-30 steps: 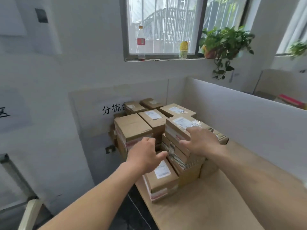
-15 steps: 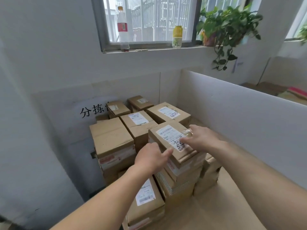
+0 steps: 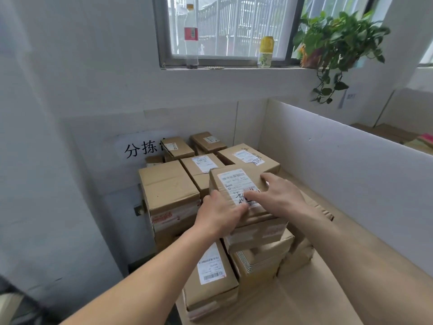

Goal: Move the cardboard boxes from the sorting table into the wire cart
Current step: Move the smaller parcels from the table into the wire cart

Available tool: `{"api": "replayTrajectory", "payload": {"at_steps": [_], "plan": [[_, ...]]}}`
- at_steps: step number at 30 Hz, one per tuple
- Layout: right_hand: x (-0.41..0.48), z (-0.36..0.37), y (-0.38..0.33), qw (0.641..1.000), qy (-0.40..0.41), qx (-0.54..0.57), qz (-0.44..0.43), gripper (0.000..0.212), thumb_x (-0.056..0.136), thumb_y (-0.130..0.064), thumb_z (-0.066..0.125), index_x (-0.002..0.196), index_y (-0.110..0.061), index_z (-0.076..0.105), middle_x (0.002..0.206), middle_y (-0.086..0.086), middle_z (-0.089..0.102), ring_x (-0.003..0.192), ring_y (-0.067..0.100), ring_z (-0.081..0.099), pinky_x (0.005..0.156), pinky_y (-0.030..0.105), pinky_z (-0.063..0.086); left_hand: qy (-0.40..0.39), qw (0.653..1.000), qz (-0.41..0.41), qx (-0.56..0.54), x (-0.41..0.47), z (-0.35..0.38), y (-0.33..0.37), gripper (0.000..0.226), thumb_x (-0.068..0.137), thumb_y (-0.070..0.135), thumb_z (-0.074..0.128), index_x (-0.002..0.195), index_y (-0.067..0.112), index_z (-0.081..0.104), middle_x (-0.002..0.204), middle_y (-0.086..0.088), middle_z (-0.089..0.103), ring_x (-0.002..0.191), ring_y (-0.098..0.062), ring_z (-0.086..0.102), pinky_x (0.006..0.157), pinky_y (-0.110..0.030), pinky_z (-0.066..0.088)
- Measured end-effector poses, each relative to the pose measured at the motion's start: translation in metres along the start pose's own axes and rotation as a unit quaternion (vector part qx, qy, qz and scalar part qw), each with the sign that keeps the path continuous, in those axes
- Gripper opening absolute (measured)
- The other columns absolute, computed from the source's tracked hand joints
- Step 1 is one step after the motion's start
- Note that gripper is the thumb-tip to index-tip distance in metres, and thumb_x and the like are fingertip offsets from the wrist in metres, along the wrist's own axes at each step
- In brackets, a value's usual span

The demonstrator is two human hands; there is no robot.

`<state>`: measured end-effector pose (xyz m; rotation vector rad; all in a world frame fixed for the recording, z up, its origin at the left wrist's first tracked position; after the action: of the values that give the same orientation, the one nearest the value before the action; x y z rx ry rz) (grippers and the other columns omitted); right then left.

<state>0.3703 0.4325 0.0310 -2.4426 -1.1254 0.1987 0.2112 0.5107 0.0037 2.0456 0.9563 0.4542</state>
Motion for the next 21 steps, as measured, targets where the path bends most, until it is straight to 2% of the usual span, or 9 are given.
{"api": "replayTrajectory", "payload": {"at_steps": [3,5,8,11,14,16,18,21], "plan": [[-0.021,-0.007,-0.034,1.000,0.023,-0.001,-0.019,0.077,0.058,-0.079,0.056,0.119,-0.032,0.057,0.107,-0.007,0.064,0.086,0.017,0.048,0.072,0.039,0.041,0.038,0.999,-0.006,-0.032,-0.021,-0.035,-0.011,0.056,0.086,0.050,0.071,0.130,0.019,0.056,0.125,0.004,0.066,0.104,-0.015,0.064,0.089,-0.037,0.056],[-0.039,-0.009,-0.062,0.999,0.037,-0.002,-0.037,0.082,0.060,-0.078,0.057,0.124,-0.028,0.058,0.114,-0.003,0.066,0.083,0.017,0.045,0.070,0.038,0.037,0.068,0.997,-0.025,-0.036,-0.039,-0.062,-0.024,0.063,0.085,0.053,0.072,0.131,0.016,0.050,0.125,0.001,0.063,0.107,-0.019,0.063,0.091,-0.041,0.056],[-0.070,-0.004,-0.112,0.996,0.045,-0.017,-0.075,0.084,0.068,-0.077,0.060,0.137,-0.030,0.052,0.125,-0.004,0.064,0.098,0.020,0.054,0.074,0.035,0.038,0.106,0.993,-0.035,-0.042,-0.071,-0.106,-0.046,0.067,0.084,0.055,0.071,0.133,0.016,0.047,0.127,0.000,0.062,0.109,-0.019,0.062,0.090,-0.038,0.055],[-0.107,0.010,-0.170,0.990,0.068,-0.019,-0.125,0.075,0.076,-0.072,0.064,0.137,-0.030,0.051,0.121,-0.005,0.064,0.092,0.014,0.049,0.068,0.032,0.038,0.146,0.987,-0.041,-0.052,-0.110,-0.156,-0.073,0.064,0.084,0.054,0.072,0.130,0.017,0.048,0.126,0.002,0.063,0.099,-0.012,0.059,0.070,-0.023,0.048],[-0.146,0.035,-0.235,0.982,0.068,-0.020,-0.175,0.069,0.080,-0.070,0.064,0.135,-0.031,0.050,0.119,-0.005,0.063,0.091,0.012,0.047,0.064,0.029,0.036,0.190,0.978,-0.071,-0.051,-0.157,-0.210,-0.109,0.060,0.083,0.054,0.073,0.122,0.016,0.049,0.121,0.001,0.063,0.096,-0.014,0.056,0.069,-0.024,0.041],[-0.171,0.055,-0.279,0.977,0.061,-0.016,-0.203,0.071,0.080,-0.070,0.064,0.136,-0.029,0.050,0.124,-0.003,0.062,0.094,0.013,0.048,0.070,0.032,0.039,0.218,0.970,-0.095,-0.050,-0.192,-0.247,-0.138,0.056,0.083,0.054,0.073,0.118,0.017,0.049,0.119,0.002,0.064,0.096,-0.015,0.057,0.071,-0.027,0.044],[-0.196,0.077,-0.324,0.973,0.038,0.001,-0.227,0.080,0.078,-0.072,0.063,0.142,-0.028,0.047,0.132,-0.002,0.061,0.109,0.019,0.057,0.083,0.037,0.047,0.247,0.960,-0.120,-0.051,-0.230,-0.283,-0.166,0.055,0.083,0.053,0.074,0.117,0.017,0.050,0.117,0.001,0.065,0.102,-0.020,0.062,0.082,-0.035,0.053],[-0.238,0.115,-0.392,0.963,-0.011,0.023,-0.267,0.092,0.074,-0.076,0.061,0.149,-0.028,0.040,0.137,0.003,0.060,0.124,0.026,0.056,0.097,0.041,0.046,0.298,0.941,-0.154,-0.039,-0.292,-0.339,-0.208,0.056,0.082,0.053,0.074,0.115,0.015,0.051,0.116,-0.001,0.066,0.106,-0.024,0.063,0.090,-0.041,0.053]]}}
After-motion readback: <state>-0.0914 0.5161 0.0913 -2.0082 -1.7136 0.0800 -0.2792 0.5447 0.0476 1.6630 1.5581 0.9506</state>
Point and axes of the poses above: each hand's wrist, its own x-axis towards the middle knuckle, its own z-axis out of the palm, y = z × x, the point moved 7 cm from there along x, towards the middle knuckle
